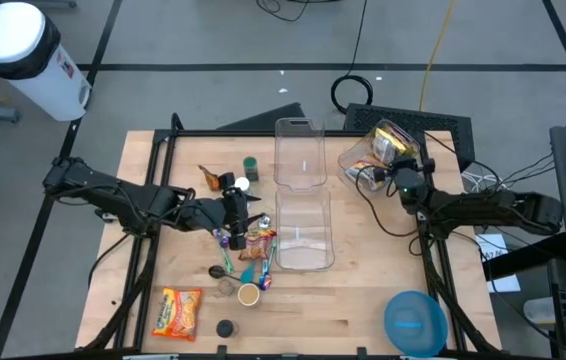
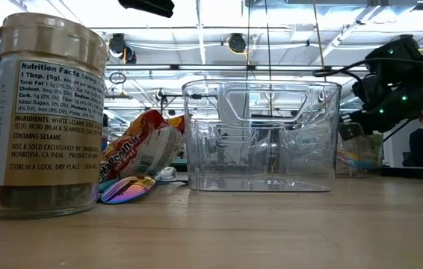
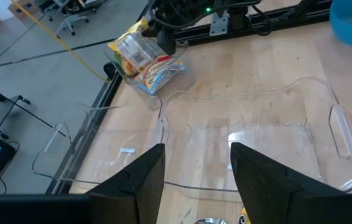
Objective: Pick & Place Food Item
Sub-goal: Put the yellow noodle pack into the top right transparent bin, then put the red noodle pack into the top right transparent bin
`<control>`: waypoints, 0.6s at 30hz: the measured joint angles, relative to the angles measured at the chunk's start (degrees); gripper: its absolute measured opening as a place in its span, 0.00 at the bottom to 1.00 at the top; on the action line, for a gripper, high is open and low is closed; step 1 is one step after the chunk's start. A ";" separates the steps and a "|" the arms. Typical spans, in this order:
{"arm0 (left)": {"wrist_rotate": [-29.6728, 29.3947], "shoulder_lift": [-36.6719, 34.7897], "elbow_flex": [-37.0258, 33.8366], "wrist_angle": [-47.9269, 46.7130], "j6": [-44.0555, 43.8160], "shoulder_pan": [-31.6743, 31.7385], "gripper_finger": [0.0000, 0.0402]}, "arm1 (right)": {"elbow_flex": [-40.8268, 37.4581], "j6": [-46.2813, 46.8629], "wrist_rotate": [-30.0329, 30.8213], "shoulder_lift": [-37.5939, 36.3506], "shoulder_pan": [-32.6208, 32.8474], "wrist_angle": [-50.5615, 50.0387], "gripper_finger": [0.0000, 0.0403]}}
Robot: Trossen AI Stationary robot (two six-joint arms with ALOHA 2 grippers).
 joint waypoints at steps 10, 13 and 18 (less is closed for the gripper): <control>-0.02 0.00 0.01 0.00 0.00 0.00 0.48 | 0.58 0.07 -1.09 -3.60 0.02 0.06 0.57; -0.02 0.00 0.01 0.02 0.00 0.00 0.48 | 1.49 -0.72 -1.26 -5.17 0.49 0.32 0.67; -0.02 0.00 0.01 0.02 -0.25 0.00 0.48 | 2.72 -3.85 -1.27 -8.75 3.23 0.36 0.76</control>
